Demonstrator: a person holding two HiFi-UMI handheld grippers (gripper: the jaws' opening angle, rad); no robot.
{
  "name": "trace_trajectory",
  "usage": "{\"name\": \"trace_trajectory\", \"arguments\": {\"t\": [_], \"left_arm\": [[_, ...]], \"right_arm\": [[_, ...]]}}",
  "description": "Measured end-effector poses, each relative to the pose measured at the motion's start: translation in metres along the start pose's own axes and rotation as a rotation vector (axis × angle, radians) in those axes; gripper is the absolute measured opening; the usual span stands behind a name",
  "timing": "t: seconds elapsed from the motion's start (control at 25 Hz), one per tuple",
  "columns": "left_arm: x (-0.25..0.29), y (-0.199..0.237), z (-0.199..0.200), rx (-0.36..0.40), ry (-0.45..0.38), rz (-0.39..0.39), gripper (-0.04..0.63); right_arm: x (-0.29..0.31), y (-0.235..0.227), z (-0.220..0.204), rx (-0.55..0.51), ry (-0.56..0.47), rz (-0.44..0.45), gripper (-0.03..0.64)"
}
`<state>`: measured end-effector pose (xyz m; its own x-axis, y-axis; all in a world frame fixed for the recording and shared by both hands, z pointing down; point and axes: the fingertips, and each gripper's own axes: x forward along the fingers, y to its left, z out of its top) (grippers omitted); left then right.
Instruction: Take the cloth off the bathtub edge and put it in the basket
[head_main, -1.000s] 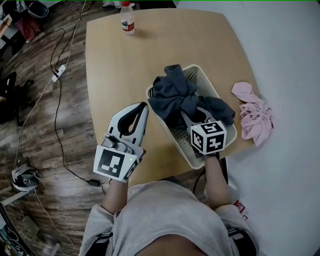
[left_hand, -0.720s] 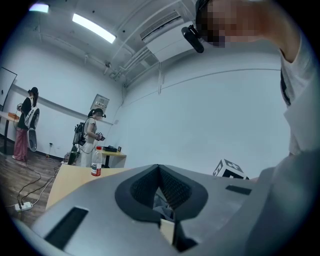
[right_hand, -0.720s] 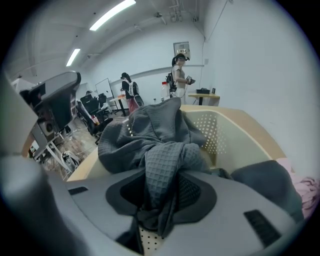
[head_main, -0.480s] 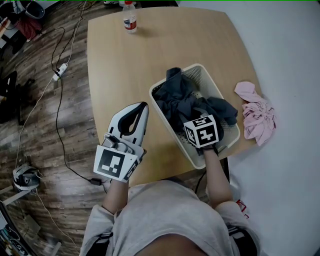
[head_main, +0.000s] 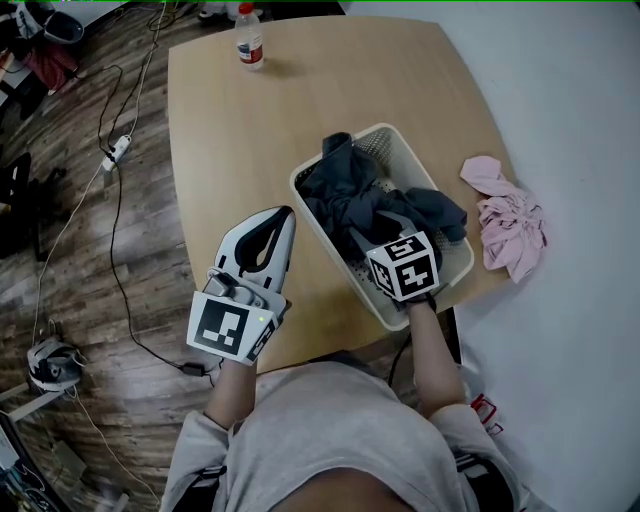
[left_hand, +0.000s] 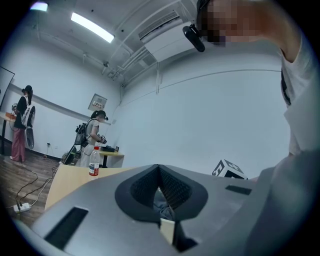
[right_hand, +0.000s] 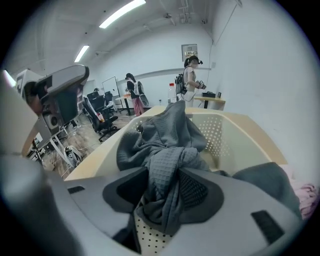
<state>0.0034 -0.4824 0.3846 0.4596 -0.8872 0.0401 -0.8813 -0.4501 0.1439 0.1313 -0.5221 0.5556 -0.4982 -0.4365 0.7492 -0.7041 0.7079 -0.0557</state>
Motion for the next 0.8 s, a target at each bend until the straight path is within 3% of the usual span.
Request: {"name": "trace_trajectory", "arguments": {"t": [0.2, 0.4, 0.8], "left_arm": [[-0.003, -0.02, 0.005, 0.013, -0.009, -0.028, -0.005], [-0.009, -0.048, 0.012, 0.031, -0.024, -0.065, -0.005], [-0.031, -0.109, 0.021, 0.092, -0.035, -0.117, -0.005]], "right_arm": [[-0.038, 0.002, 0.019, 0.054, -0.141, -0.007, 0.185], [-0.083, 0.006, 0.032, 0.09, -0.297, -0.042, 0.028], [-0.164, 0.026, 0.023, 0.091, -0.477, -0.08, 0.01]]}}
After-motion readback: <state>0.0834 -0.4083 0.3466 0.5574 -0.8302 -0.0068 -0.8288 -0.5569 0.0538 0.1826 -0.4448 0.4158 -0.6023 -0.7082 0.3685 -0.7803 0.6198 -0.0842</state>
